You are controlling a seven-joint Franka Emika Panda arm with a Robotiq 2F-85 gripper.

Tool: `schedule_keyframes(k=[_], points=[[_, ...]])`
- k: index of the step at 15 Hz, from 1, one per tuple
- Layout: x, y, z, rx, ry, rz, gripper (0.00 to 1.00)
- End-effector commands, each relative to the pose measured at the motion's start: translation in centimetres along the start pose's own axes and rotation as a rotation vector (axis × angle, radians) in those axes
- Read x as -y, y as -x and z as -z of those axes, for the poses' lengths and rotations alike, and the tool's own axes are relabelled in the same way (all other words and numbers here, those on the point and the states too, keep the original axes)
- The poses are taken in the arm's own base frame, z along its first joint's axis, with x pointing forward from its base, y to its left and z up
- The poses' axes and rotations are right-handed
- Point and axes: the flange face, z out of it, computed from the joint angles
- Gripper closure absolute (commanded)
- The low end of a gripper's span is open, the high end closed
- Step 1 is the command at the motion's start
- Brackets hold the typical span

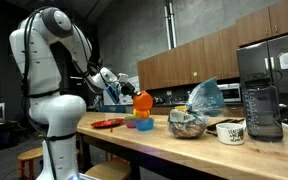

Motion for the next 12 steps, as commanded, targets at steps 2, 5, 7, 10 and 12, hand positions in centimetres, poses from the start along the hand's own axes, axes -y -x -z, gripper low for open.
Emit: schedule_keyframes(k=[2,5,7,10,12], points=[[0.2,0.3,-0.6,-0.028,0.052,-0.032,0.99],[0.5,0.8,-0.8,-0.033,0.064,-0.038,0.99],[0.9,1.1,-0.7,-0.037,0.067,-0.043,0.99],[1.5,1.6,-0.4,-0.05,0.071,-0.045,0.99],[1.8,1.9,0.0,-0.066,0.081,-0.047,0.99]])
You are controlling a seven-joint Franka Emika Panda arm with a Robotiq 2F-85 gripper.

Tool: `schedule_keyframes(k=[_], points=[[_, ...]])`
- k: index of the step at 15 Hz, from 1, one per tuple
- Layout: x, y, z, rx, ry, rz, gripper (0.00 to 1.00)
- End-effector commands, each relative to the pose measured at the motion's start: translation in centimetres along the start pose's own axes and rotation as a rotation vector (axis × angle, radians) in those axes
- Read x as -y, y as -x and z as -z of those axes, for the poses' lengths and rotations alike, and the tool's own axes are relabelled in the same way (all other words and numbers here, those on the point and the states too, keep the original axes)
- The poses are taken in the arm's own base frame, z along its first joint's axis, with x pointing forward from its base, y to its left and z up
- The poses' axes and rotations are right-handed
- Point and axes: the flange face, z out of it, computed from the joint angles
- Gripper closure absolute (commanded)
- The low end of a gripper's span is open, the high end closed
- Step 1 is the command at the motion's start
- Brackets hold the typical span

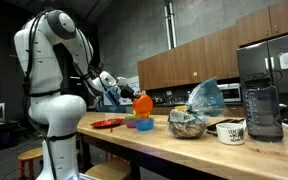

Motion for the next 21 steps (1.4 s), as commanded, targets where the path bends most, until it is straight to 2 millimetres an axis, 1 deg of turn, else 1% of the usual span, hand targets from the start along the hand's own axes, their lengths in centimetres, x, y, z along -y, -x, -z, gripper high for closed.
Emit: schedule_keyframes(k=[1,9,17,21], points=[[0.5,0.6,0.7,-0.044,0.033,-0.017,0.99],[1.7,1.7,2.1,-0.147,0.102,-0.025,0.99],[1.8,2.6,2.6,-0.198,0.171,-0.016,0.99],[2.0,3.6,3.3,-0.234,0.207,-0.008,0.99]])
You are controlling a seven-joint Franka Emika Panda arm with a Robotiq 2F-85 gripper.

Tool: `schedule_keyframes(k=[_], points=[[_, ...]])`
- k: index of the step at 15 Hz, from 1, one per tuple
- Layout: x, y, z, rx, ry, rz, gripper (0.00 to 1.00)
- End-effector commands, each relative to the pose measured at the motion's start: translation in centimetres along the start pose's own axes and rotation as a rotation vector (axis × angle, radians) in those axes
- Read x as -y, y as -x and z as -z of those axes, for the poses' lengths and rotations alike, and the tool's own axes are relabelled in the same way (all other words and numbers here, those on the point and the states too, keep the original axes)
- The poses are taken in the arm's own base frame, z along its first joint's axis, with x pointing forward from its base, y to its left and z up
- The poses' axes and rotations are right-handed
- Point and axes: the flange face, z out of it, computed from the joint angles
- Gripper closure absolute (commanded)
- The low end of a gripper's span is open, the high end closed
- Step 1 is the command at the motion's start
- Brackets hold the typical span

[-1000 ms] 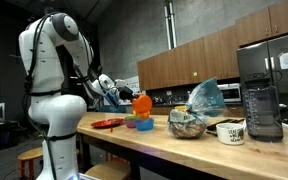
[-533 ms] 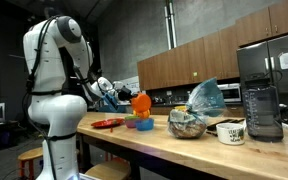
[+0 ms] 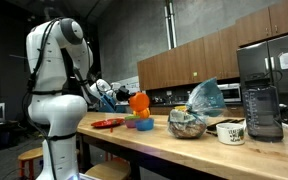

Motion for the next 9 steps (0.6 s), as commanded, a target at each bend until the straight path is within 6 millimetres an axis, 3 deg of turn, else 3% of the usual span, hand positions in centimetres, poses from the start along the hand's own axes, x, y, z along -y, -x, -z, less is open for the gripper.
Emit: schedule_keyframes(k=[1,9], points=[[-0.1,0.3,0.9,-0.054,0.05,-0.011,0.99],[0.1,0.7,2.0,-0.132,0.11,0.001,0.99]])
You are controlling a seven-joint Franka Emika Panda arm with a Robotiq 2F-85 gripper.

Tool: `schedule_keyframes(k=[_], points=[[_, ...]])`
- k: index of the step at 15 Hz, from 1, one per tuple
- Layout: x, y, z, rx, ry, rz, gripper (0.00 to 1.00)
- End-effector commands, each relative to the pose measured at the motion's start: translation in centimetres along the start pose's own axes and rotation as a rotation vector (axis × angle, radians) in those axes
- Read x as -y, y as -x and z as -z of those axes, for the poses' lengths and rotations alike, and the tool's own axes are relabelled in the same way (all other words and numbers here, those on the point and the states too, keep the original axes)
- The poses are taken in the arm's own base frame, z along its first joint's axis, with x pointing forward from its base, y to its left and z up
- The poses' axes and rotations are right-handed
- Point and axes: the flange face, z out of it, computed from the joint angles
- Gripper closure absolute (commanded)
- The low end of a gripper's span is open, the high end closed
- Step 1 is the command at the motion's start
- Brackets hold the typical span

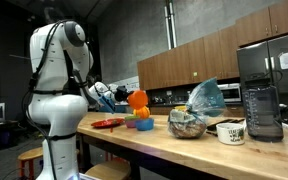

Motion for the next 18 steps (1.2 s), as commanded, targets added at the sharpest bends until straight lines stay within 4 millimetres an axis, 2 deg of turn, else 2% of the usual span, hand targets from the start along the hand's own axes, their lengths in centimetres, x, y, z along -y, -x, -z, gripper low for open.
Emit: schedule_keyframes(k=[1,5,11,12,14,15,16,18], points=[[0.1,-0.1,0.6,-0.049,0.045,0.001,0.99],[0.0,-0.3,0.6,-0.027,0.016,0.006,0.99],[-4.0,-4.0,-0.2,0.129,-0.181,-0.096,0.99],[-4.5,-4.5,-0.8,0.165,-0.212,-0.111,0.99],[-5.1,-5.3,-2.3,0.241,-0.279,-0.133,0.92],[-5.1,-5.5,-3.3,0.282,-0.312,-0.14,0.98],[-5.2,-5.7,-4.3,0.324,-0.348,-0.146,0.97],[-5.1,-5.9,-6.6,0.409,-0.418,-0.162,1.0]])
